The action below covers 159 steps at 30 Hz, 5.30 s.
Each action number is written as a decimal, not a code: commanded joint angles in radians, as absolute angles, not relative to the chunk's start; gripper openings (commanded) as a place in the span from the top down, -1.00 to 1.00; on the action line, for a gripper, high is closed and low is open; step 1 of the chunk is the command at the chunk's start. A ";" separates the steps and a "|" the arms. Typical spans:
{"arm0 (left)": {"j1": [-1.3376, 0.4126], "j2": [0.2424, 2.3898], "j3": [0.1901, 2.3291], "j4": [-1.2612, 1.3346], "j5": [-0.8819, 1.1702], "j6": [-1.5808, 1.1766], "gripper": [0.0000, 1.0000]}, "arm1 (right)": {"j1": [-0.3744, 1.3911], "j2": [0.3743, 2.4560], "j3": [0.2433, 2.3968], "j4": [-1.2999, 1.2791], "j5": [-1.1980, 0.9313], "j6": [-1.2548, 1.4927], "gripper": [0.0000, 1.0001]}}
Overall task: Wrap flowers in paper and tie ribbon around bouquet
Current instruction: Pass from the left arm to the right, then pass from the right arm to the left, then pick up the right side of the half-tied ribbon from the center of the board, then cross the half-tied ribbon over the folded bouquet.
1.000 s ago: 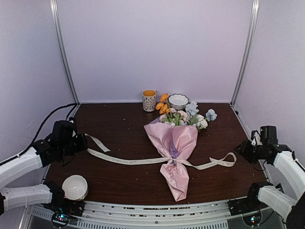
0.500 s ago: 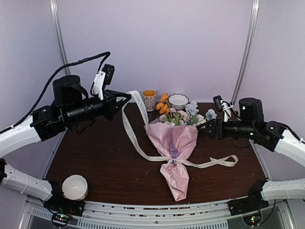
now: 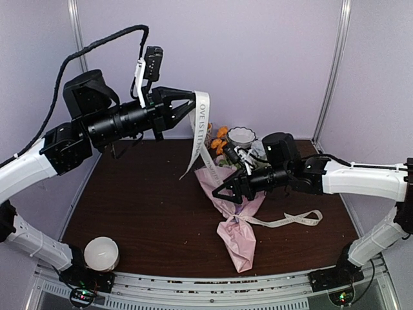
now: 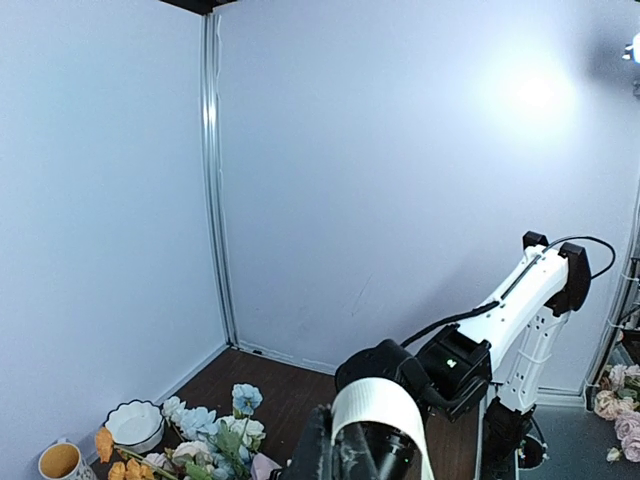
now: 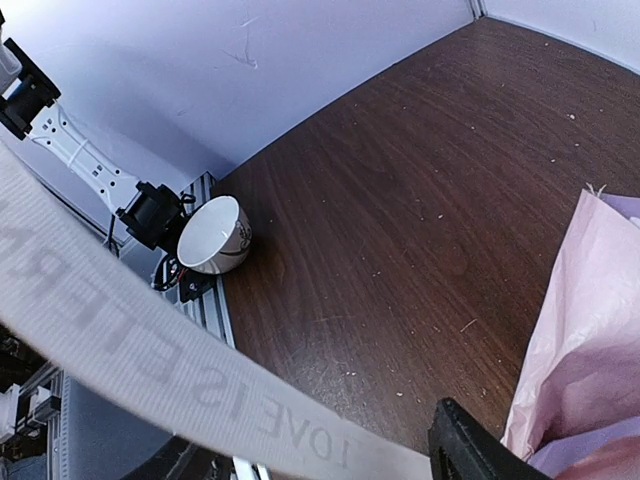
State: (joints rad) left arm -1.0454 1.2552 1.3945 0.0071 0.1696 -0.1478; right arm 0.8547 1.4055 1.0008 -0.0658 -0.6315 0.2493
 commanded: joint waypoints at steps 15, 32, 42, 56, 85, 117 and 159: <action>-0.962 1.266 1.414 -0.142 -0.151 -0.266 1.00 | 0.867 1.338 0.947 0.042 -0.659 0.291 1.00; -0.826 1.370 0.862 -0.313 0.006 -0.431 -0.43 | 0.867 1.259 0.934 -0.112 -0.821 0.208 1.00; -0.999 1.293 0.786 0.221 0.152 -0.076 -0.54 | 0.866 1.260 0.925 -0.073 -0.792 0.236 1.00; -1.054 1.638 0.802 0.860 0.379 -0.088 -0.60 | 0.859 1.253 0.896 0.019 -0.714 0.312 1.00; -1.120 1.702 0.871 0.655 0.220 0.014 1.00 | 0.121 1.026 0.672 -0.608 0.069 0.621 -0.47; -1.162 1.672 0.810 0.687 0.160 0.072 1.00 | 0.391 1.088 0.911 -0.472 -0.243 0.567 1.00; -1.217 1.670 0.746 0.813 0.063 0.004 1.00 | 0.924 1.226 0.951 -0.146 -0.639 0.552 -0.30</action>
State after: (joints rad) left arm -1.2266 1.6676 0.7010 0.7898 0.0631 0.0193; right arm 0.9165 1.2823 1.0290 -0.3103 -0.5186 0.4980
